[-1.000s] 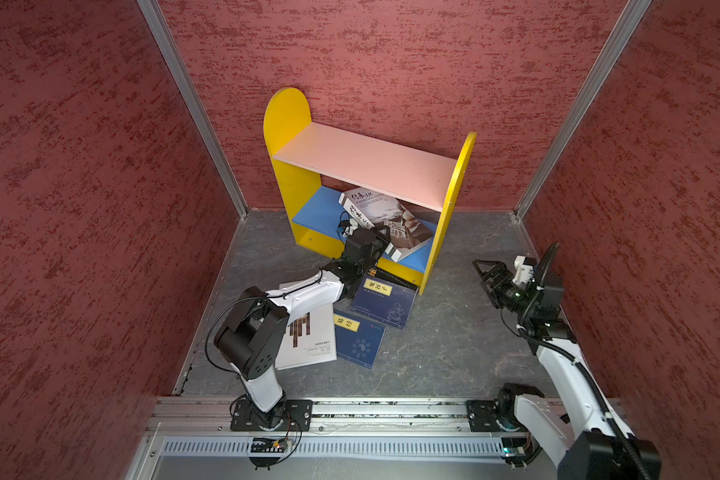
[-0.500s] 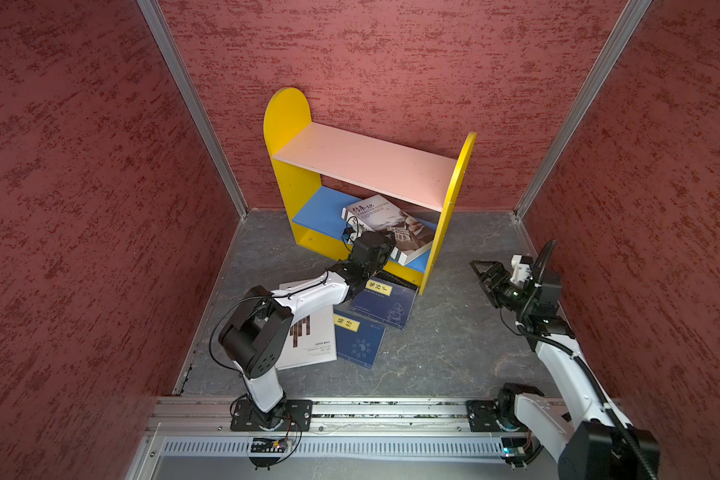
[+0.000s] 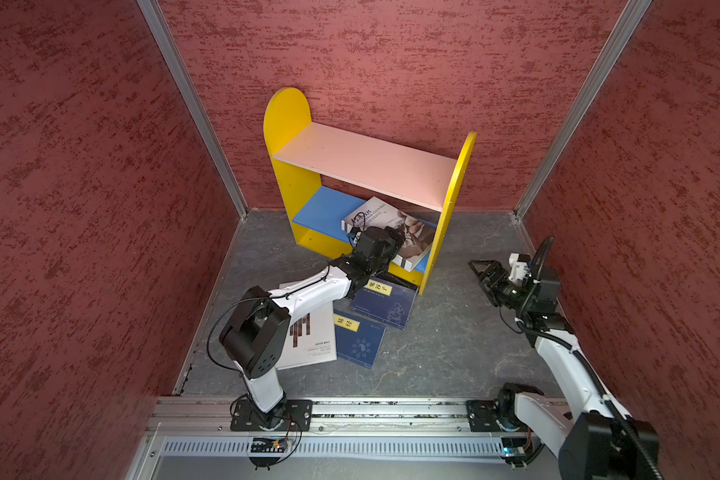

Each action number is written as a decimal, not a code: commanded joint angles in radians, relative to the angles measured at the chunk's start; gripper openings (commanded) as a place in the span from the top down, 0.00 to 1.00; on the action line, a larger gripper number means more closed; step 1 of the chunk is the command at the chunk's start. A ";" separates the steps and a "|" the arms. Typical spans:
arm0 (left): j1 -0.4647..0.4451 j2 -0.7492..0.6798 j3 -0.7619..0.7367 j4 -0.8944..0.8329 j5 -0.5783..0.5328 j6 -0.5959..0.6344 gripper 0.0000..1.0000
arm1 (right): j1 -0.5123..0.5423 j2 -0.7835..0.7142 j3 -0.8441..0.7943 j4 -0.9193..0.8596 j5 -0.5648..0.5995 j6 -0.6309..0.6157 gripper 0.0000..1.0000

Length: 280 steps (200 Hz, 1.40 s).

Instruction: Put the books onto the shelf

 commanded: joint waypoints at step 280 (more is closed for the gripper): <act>0.548 0.016 0.078 0.187 0.639 0.588 0.01 | 0.055 -0.130 0.000 0.043 0.133 0.098 0.01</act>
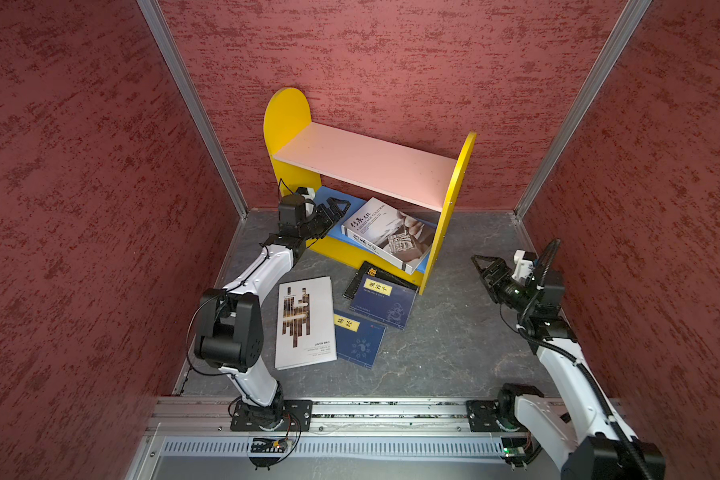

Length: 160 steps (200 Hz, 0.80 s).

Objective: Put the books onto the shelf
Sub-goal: 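Stand the white book upright on the blue shelf with the left gripper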

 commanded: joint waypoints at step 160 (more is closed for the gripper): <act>-0.074 0.094 0.027 0.033 0.105 0.037 0.01 | 0.045 0.066 0.037 0.065 0.105 0.028 0.01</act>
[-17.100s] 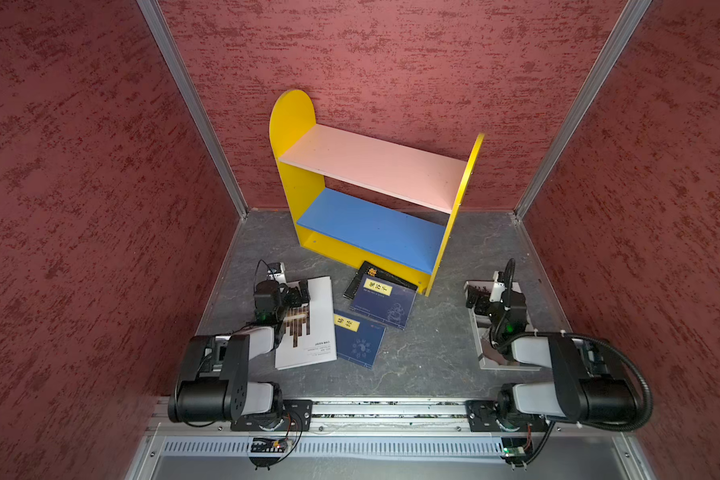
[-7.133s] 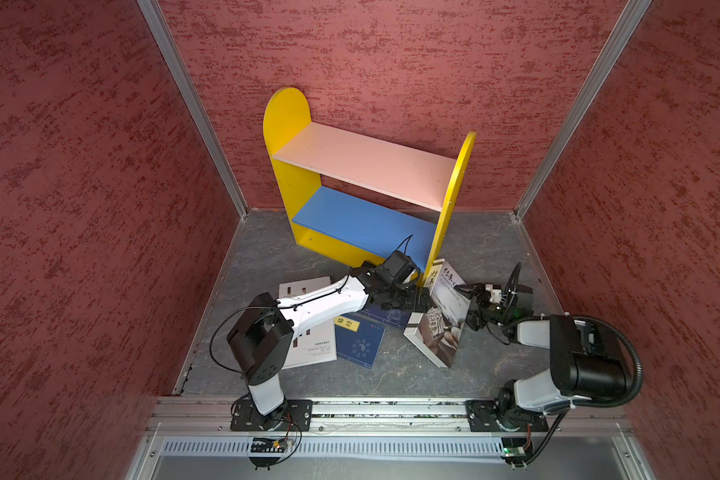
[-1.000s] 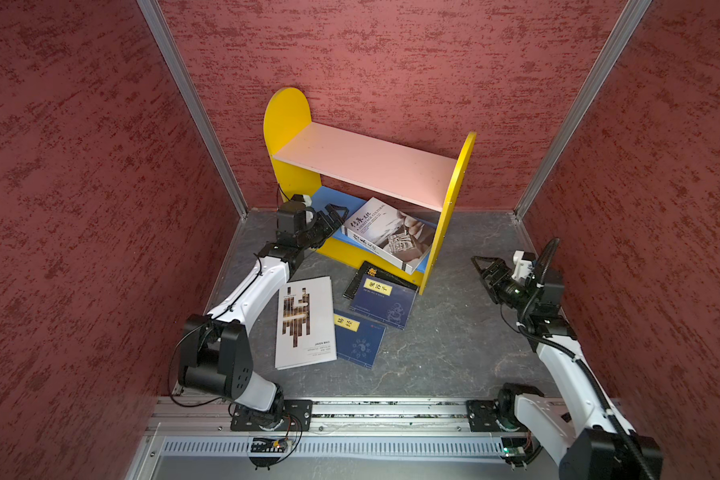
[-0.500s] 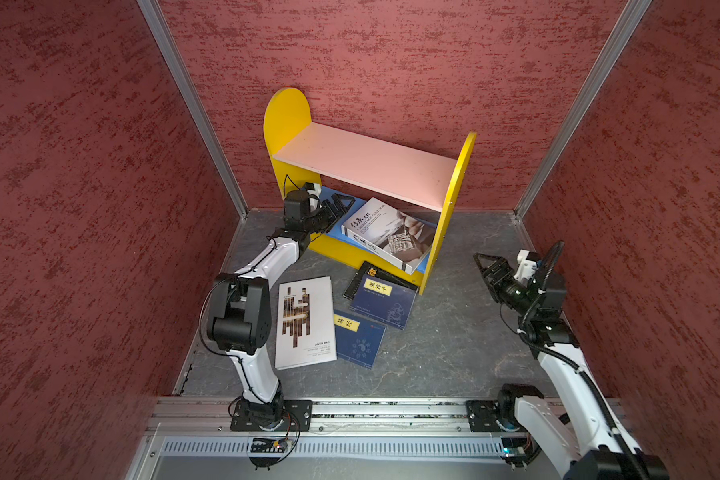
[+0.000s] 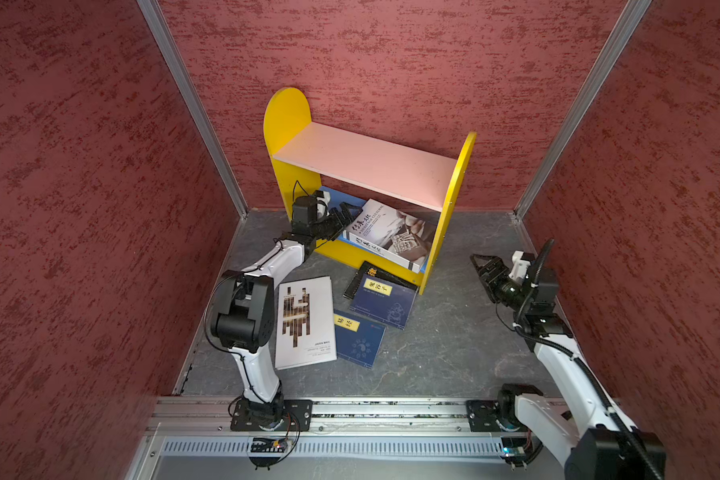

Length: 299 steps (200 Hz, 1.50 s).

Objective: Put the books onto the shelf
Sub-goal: 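Stand the white book upright on the blue shelf with the left gripper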

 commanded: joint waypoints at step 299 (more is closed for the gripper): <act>-0.001 0.119 0.243 -0.345 0.304 0.296 0.52 | 0.023 -0.164 -0.077 -0.058 0.121 0.078 0.01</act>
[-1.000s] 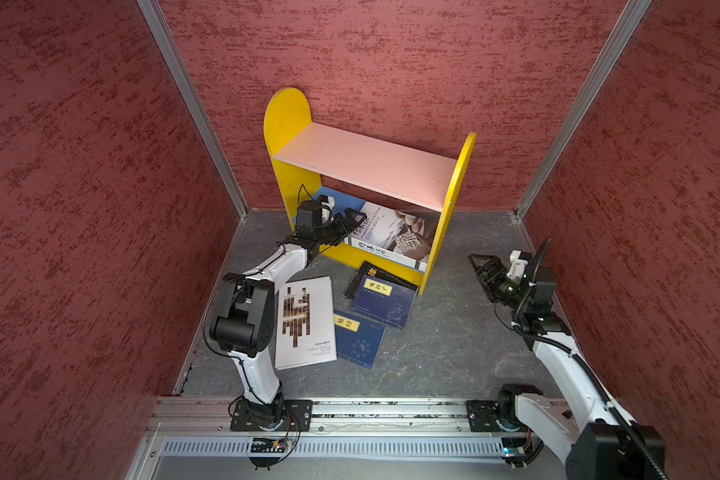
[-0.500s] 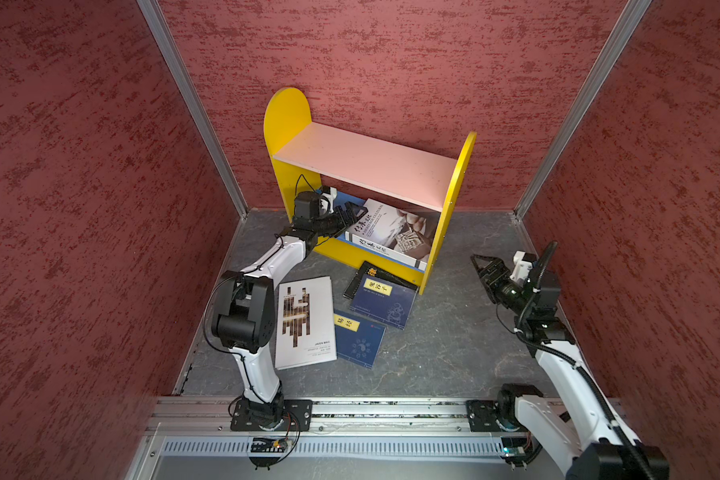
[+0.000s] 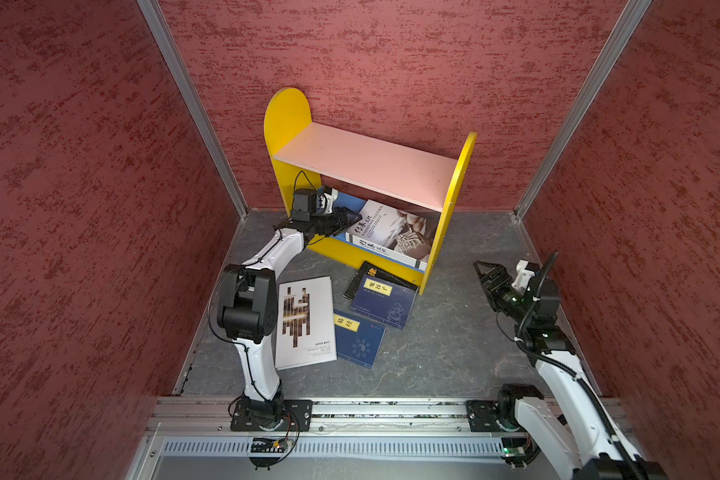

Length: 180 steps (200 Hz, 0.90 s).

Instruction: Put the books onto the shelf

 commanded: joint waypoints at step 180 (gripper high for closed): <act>-0.072 0.131 0.196 -0.269 0.130 0.177 0.85 | 0.010 0.101 0.043 0.016 0.078 -0.008 0.01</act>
